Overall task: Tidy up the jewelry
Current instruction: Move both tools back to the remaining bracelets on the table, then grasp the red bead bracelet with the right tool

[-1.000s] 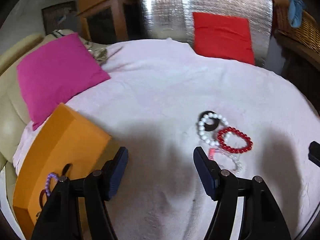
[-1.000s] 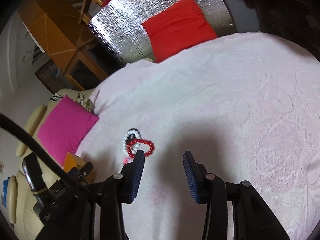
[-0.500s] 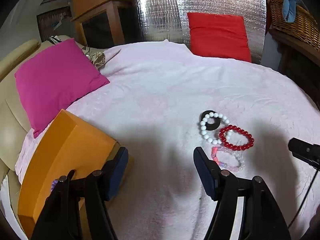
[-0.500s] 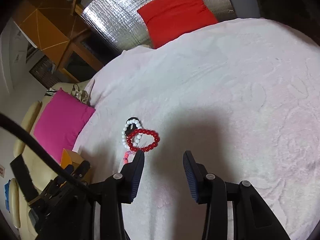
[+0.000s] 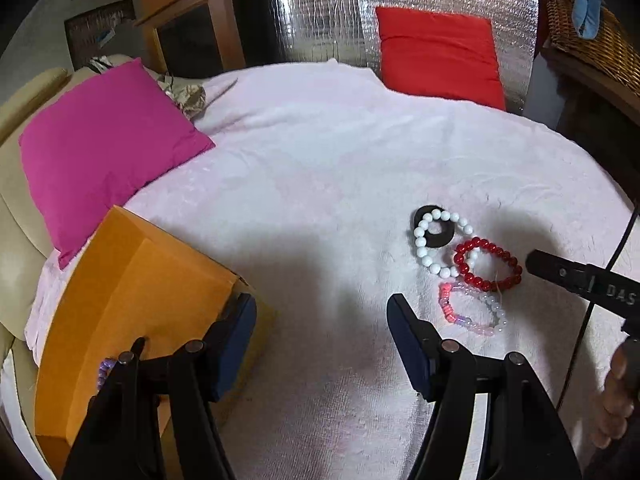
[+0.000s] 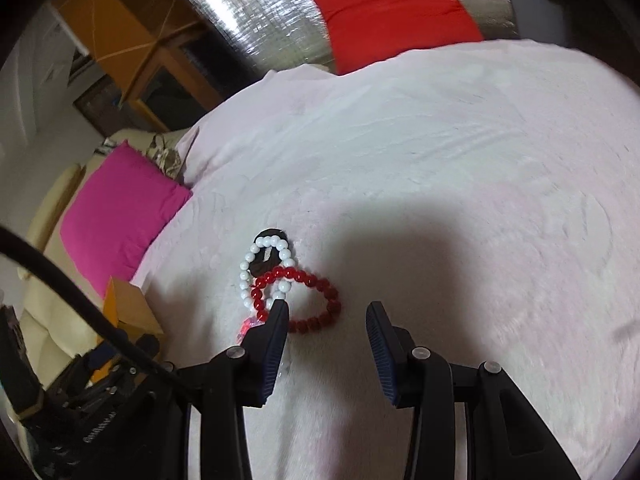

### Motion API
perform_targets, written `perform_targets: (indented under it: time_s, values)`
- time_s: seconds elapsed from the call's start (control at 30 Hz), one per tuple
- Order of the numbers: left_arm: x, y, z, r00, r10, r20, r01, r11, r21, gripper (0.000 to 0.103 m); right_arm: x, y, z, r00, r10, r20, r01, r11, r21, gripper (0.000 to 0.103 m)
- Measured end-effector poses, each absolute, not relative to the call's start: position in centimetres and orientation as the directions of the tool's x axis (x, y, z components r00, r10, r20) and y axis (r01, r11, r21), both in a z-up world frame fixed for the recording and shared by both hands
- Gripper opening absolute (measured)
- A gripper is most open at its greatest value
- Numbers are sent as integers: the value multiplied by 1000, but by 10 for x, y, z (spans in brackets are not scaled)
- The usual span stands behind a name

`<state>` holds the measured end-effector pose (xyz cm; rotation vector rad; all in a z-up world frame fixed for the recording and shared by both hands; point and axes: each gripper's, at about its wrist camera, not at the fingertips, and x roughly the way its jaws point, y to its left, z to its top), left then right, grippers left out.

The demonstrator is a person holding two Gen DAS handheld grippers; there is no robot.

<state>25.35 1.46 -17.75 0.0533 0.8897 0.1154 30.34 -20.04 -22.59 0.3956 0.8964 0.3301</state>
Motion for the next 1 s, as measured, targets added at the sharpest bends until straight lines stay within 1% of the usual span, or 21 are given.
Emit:
perform_targets:
  time_s: [0.3, 0.37, 0.43, 0.47, 0.5, 0.53, 0.6, 0.63, 0.77, 1.0]
  values:
    - [264, 15, -187, 592, 92, -800, -48, 996, 79, 69, 321, -185, -232, 588, 403, -701, -191, 911, 364, 44]
    - [264, 14, -187, 591, 88, -802, -44, 996, 76, 69, 322, -179, -232, 582, 393, -712, -211, 918, 335, 40]
    - [264, 13, -187, 592, 86, -801, -40, 996, 78, 69, 322, -173, -233, 580, 371, -726, -230, 929, 291, 40]
    - [264, 12, -187, 593, 85, -801, -36, 996, 80, 69, 321, -170, -233, 581, 360, -730, -239, 933, 270, 38]
    - [264, 12, -187, 593, 86, -800, -33, 996, 82, 69, 320, -168, -232, 582, 344, -737, -242, 938, 246, 34]
    - [263, 11, -187, 594, 88, -800, -33, 996, 86, 69, 320, -167, -233, 585, 322, -744, -240, 945, 220, 24]
    - [262, 10, -187, 595, 92, -798, -33, 995, 90, 69, 318, -164, -234, 596, 265, -758, -239, 960, 147, 14]
    - [262, 10, -187, 596, 92, -797, -32, 995, 91, 69, 317, -164, -234, 600, 251, -759, -239, 962, 130, 11]
    - [261, 9, -186, 600, 93, -795, -29, 995, 95, 69, 312, -167, -231, 614, 195, -765, -213, 974, 78, 10]
    - [261, 4, -186, 603, 89, -792, -17, 995, 98, 68, 305, -192, -219, 627, 204, -752, -180, 977, 114, 10]
